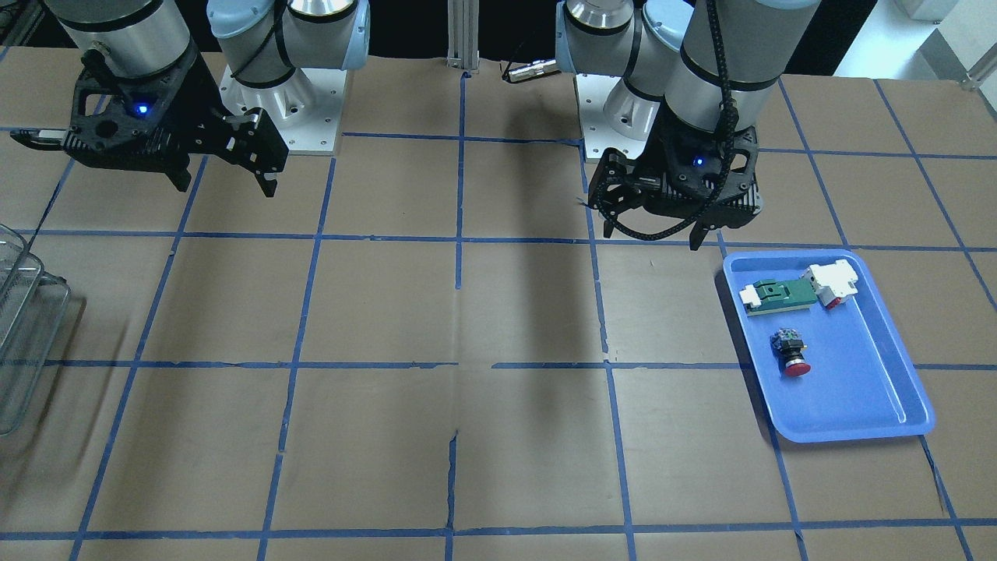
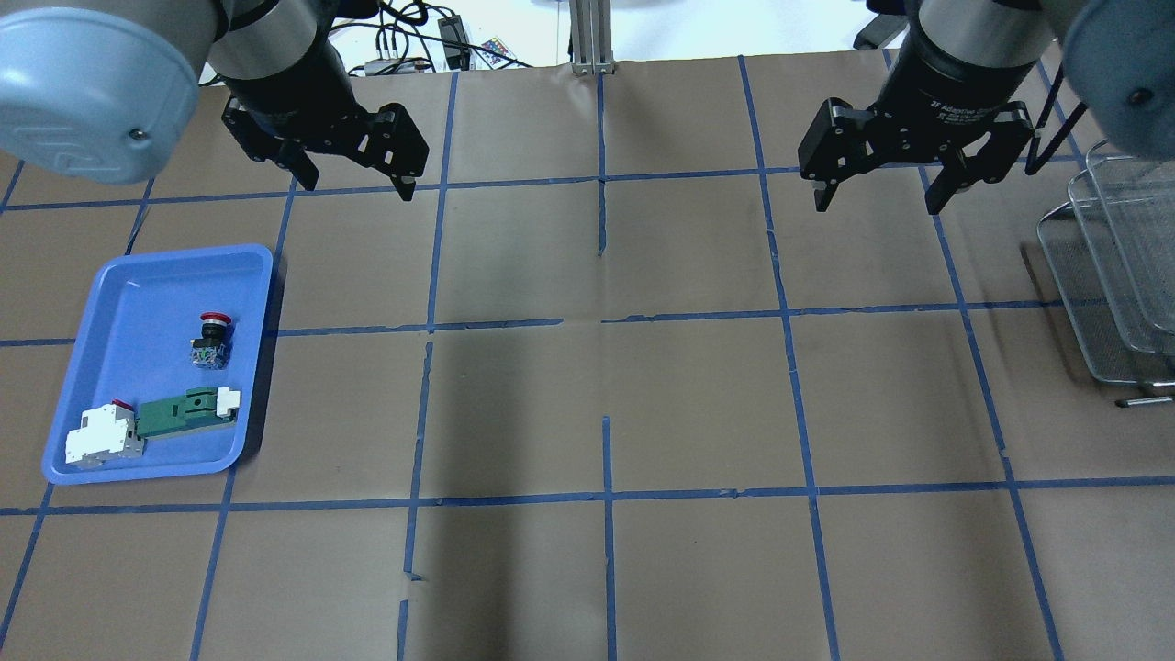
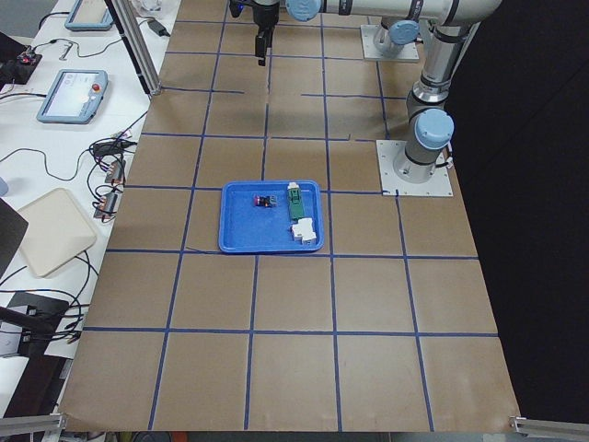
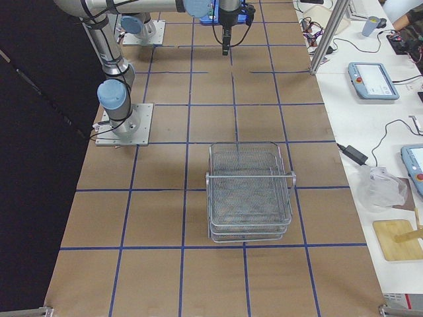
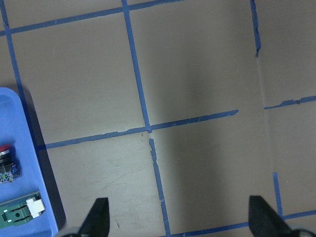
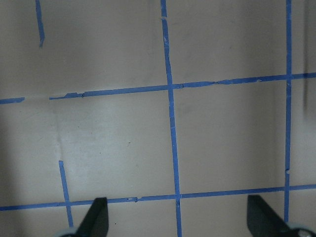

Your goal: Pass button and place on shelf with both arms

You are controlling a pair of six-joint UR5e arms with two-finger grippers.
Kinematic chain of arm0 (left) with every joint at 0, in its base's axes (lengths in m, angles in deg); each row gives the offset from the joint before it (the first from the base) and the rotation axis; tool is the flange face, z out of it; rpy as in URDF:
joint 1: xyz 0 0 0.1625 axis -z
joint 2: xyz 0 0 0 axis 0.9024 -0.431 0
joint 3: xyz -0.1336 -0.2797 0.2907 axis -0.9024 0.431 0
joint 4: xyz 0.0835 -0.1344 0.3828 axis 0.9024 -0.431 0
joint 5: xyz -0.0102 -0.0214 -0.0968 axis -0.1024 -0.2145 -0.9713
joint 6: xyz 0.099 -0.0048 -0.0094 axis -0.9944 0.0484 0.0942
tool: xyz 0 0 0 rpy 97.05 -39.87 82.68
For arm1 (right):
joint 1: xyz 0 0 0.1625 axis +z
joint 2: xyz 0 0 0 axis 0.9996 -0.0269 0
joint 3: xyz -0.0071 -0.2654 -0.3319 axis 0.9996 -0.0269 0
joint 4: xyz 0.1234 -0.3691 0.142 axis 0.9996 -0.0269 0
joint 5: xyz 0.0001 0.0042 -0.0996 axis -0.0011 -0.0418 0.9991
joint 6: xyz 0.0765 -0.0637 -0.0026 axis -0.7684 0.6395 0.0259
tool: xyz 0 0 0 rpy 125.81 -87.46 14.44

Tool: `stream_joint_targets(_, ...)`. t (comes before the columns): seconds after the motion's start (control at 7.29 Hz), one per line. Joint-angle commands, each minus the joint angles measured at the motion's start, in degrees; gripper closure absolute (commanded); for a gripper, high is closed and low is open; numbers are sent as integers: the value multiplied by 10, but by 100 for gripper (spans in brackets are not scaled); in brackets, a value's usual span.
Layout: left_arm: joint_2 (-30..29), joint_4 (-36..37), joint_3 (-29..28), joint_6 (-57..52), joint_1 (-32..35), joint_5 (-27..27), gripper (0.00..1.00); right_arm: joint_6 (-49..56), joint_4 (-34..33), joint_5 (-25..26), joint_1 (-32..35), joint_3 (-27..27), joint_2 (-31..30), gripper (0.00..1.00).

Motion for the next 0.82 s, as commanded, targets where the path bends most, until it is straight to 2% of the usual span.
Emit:
stream_joint_targets(0.0, -14, 4, 24, 4, -29, 1, 0, 1, 1, -1, 0, 1, 0, 0)
stream_joint_targets(0.14, -11, 5, 56, -4, -69, -1, 0, 1, 1, 0, 0, 1, -2, 0)
stream_joint_targets(0.41, -49, 79, 116, -16, -140, -1, 0, 1, 1, -1, 0, 1, -1, 0)
stream_joint_targets(0.55, -71, 153, 136, -59, -149, 1, 0, 1, 2, 0, 0, 1, -2, 0)
stream_joint_targets(0.69, -94, 181, 150, -116, -178, 0, 0, 1, 1, -1, 0, 1, -1, 0)
